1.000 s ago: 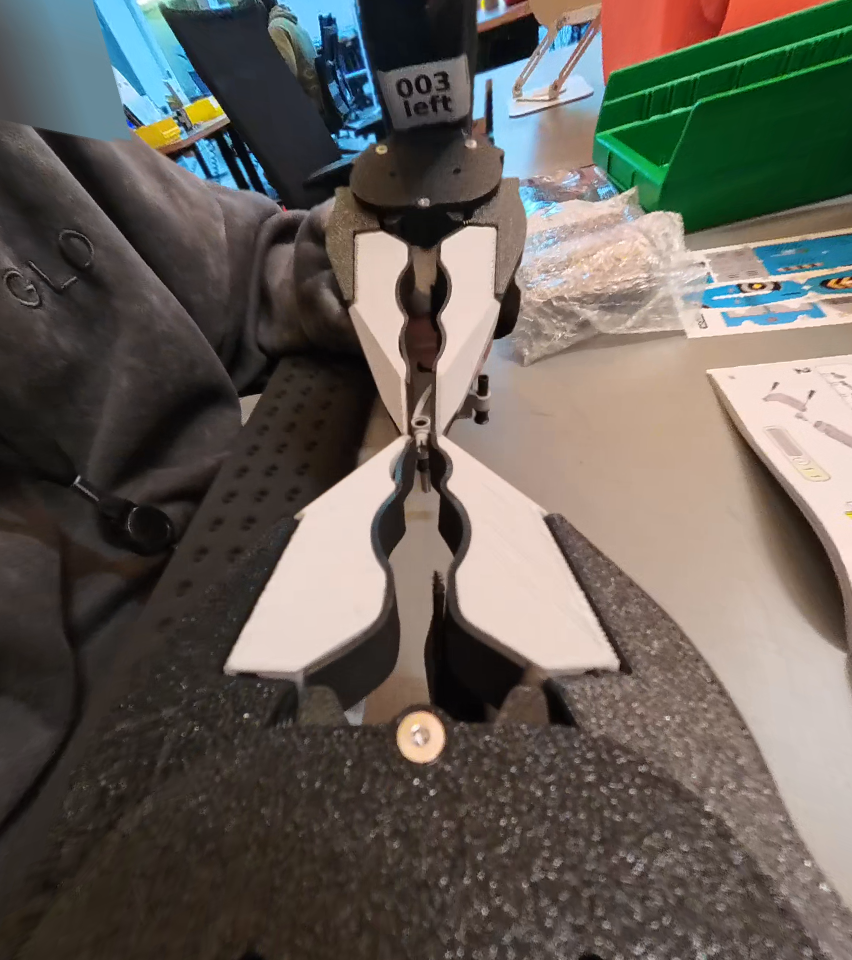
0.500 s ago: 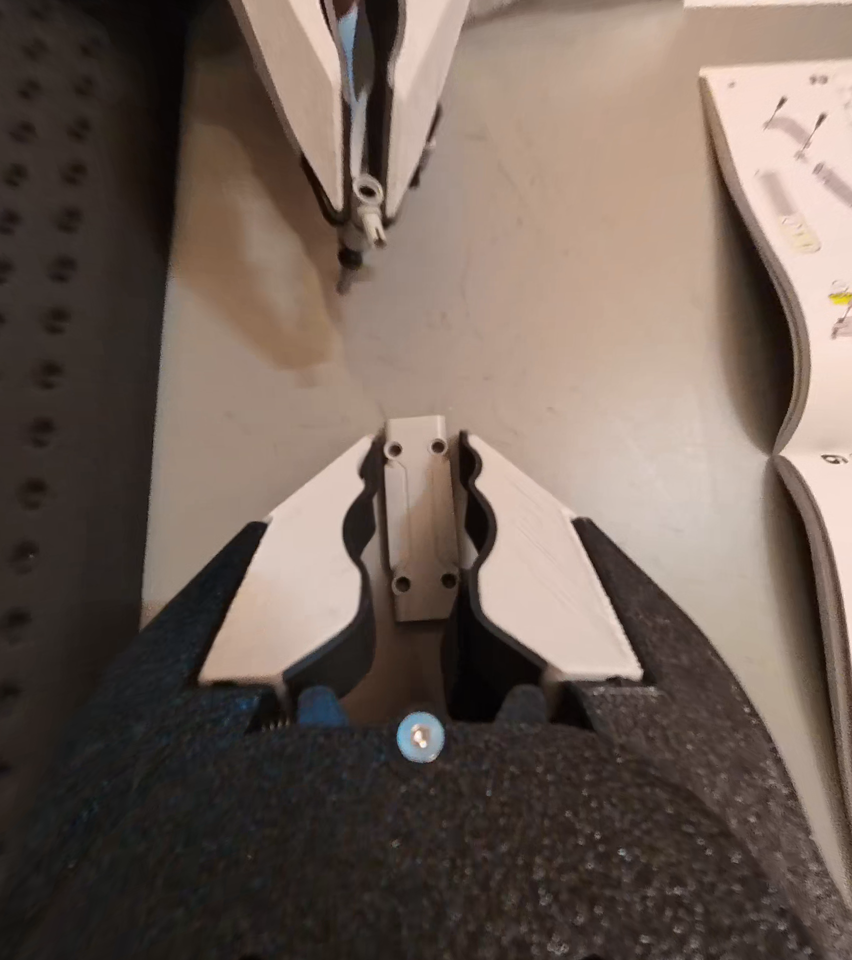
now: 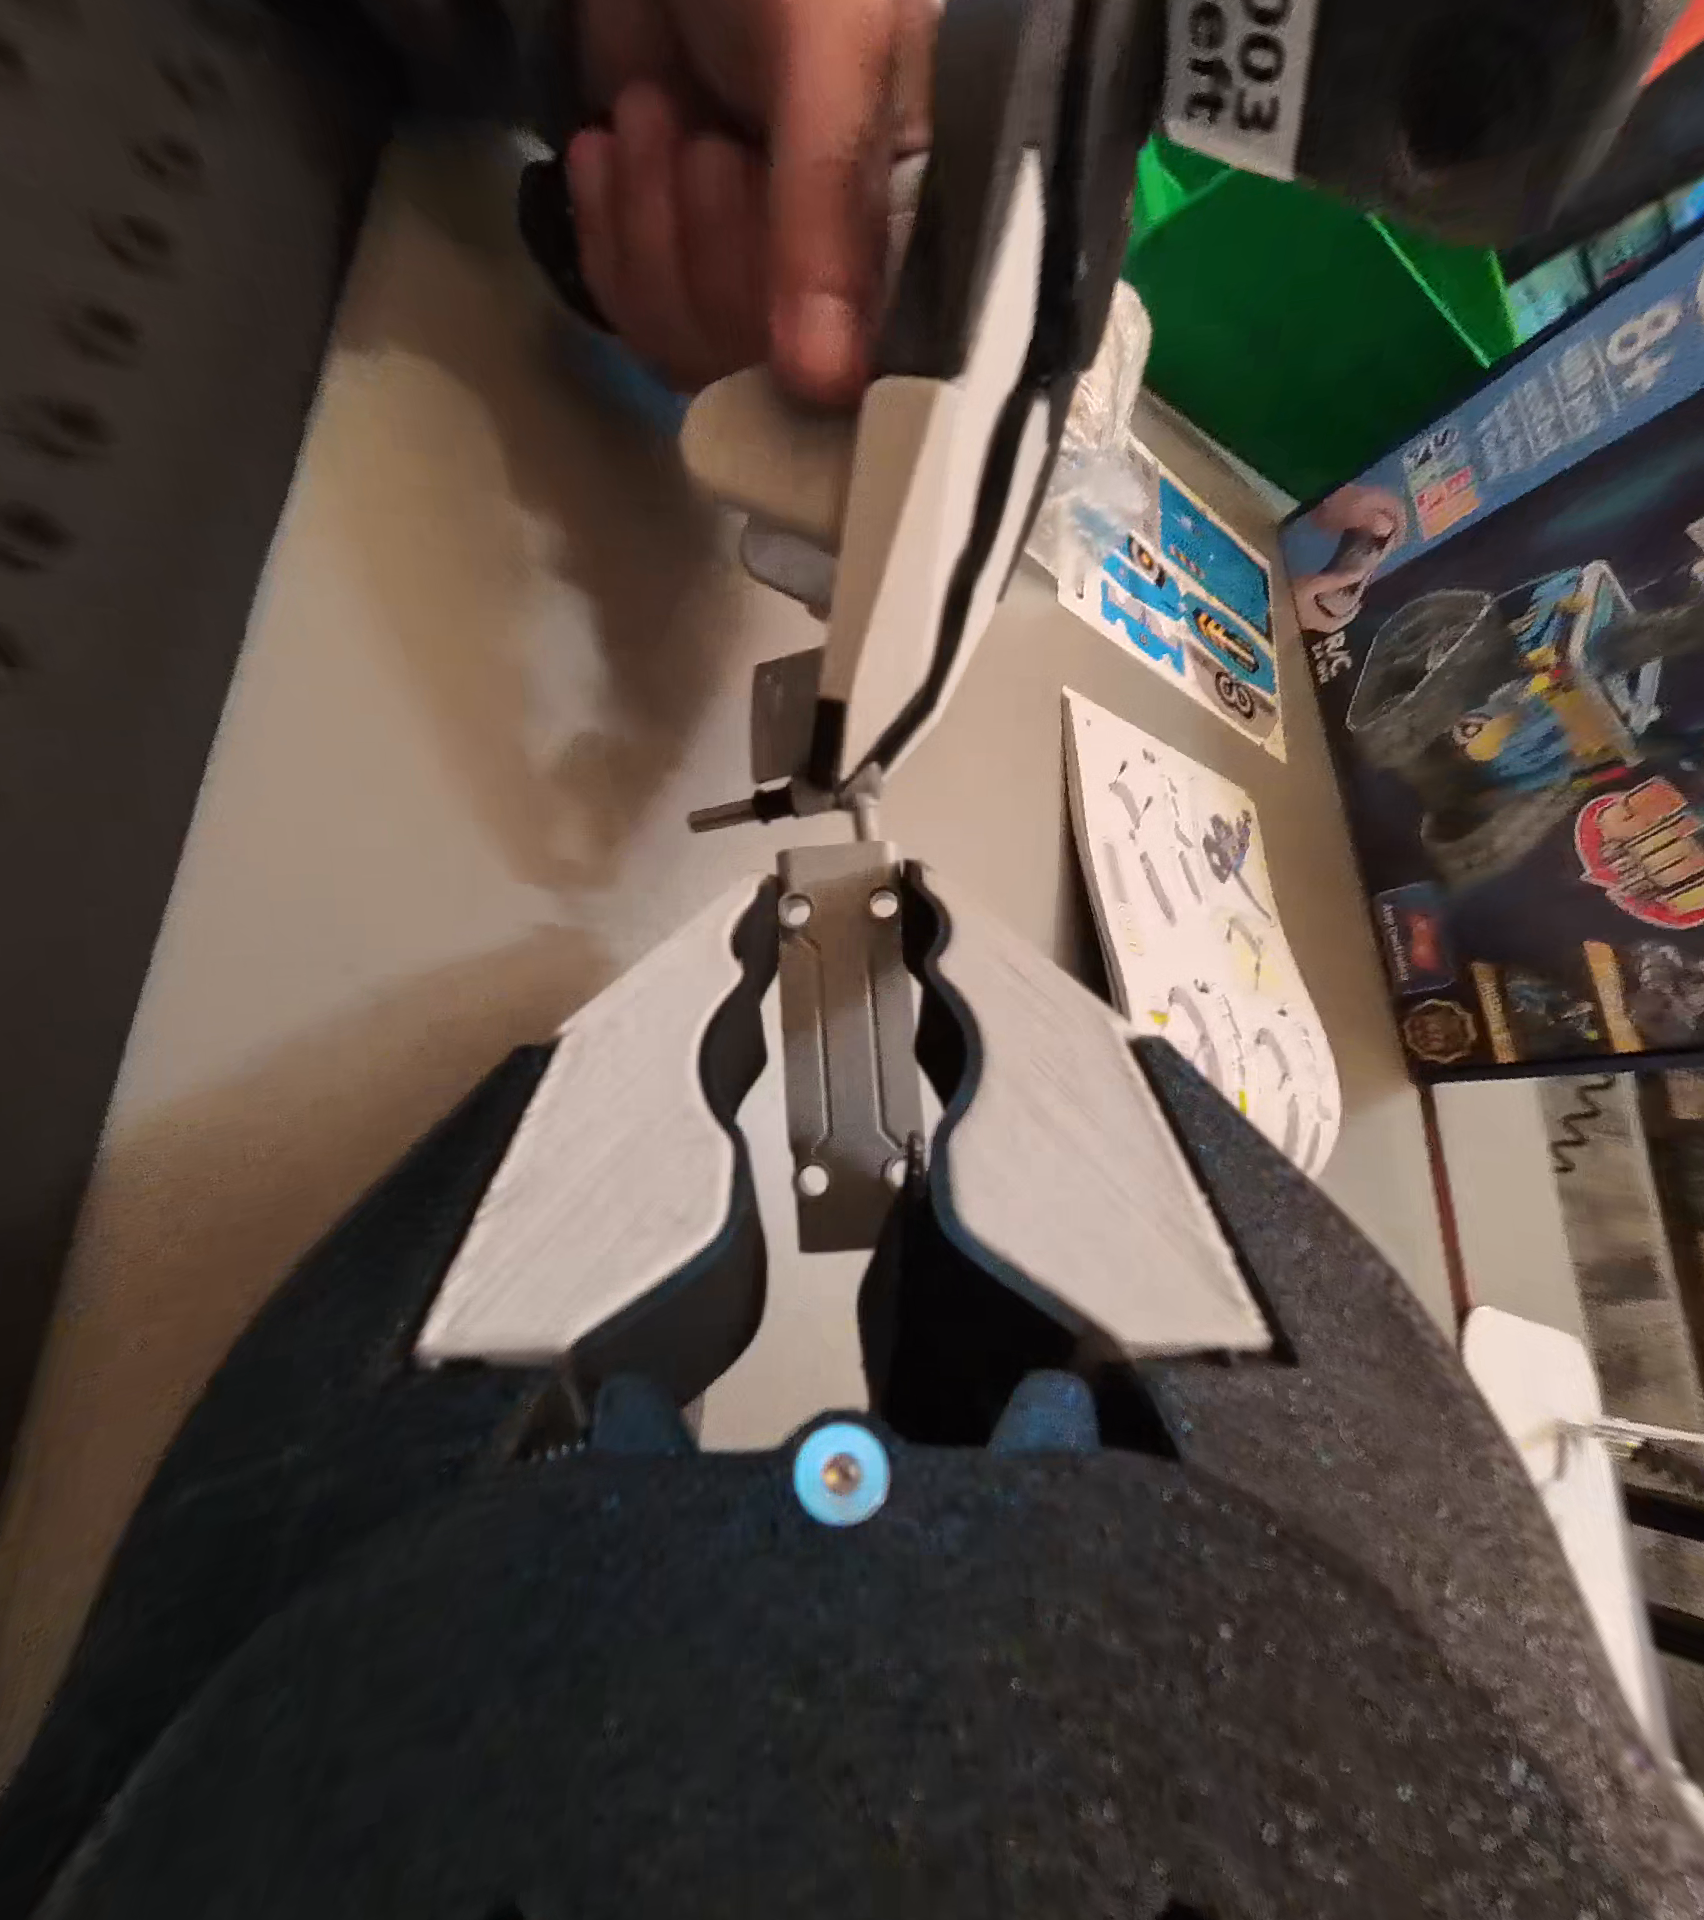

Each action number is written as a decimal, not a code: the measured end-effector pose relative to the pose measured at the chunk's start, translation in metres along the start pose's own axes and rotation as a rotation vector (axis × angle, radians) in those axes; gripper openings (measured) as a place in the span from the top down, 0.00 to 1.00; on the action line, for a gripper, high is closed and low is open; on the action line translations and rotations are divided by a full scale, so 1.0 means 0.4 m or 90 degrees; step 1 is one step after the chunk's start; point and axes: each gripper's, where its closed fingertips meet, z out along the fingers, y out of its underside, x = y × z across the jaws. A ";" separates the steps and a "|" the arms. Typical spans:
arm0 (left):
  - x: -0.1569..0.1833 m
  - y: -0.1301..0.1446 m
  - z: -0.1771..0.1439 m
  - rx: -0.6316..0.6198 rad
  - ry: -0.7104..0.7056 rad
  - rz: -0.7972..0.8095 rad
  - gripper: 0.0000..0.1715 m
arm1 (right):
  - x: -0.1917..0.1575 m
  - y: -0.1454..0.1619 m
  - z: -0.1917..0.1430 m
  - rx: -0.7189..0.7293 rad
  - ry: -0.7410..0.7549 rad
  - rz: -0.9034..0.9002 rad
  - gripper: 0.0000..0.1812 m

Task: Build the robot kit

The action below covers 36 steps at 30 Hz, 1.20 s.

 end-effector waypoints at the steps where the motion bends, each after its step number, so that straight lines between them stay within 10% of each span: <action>1: 0.005 -0.002 -0.002 0.002 0.007 0.000 0.97 | -0.003 0.002 0.002 -0.004 0.004 -0.012 0.88; 29: -0.001 0.028 0.008 -0.029 0.046 -0.053 0.97 | -0.039 -0.016 0.006 0.012 0.007 -0.103 0.89; 36: -0.010 0.038 0.009 -0.040 0.052 -0.059 0.97 | -0.045 -0.018 -0.017 0.080 -0.087 0.060 0.98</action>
